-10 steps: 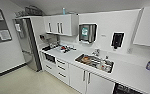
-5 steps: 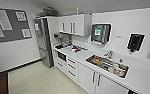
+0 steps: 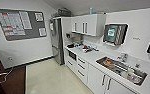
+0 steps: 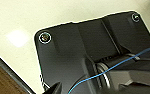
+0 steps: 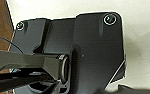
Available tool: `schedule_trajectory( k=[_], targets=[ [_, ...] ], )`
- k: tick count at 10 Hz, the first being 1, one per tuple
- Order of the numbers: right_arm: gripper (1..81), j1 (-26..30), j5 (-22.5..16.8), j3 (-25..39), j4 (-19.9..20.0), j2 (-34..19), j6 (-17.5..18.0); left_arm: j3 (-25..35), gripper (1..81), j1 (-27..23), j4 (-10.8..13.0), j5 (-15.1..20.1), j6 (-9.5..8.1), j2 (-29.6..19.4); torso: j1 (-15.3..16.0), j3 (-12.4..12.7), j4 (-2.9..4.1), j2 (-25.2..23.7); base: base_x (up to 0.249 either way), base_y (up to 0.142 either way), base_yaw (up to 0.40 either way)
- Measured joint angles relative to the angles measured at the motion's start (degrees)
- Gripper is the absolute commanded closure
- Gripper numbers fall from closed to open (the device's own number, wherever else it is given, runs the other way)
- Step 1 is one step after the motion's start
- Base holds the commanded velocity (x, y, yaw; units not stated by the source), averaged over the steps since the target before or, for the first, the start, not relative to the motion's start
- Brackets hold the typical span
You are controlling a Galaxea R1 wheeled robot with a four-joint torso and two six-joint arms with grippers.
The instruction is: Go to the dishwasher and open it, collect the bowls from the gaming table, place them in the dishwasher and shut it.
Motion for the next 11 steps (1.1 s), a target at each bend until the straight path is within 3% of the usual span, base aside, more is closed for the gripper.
schedule_trajectory(
  k=[11],
  targets=[
    [1.0, -0.7, 0.0, 0.5, -1.4, -1.4, -1.3, 0.0, 1.0, 0.3, 0.0, -0.5, 0.0, -0.2, 0.0, 0.0, 0.0, 0.0, 0.0, 0.0, 0.367]
  ],
)
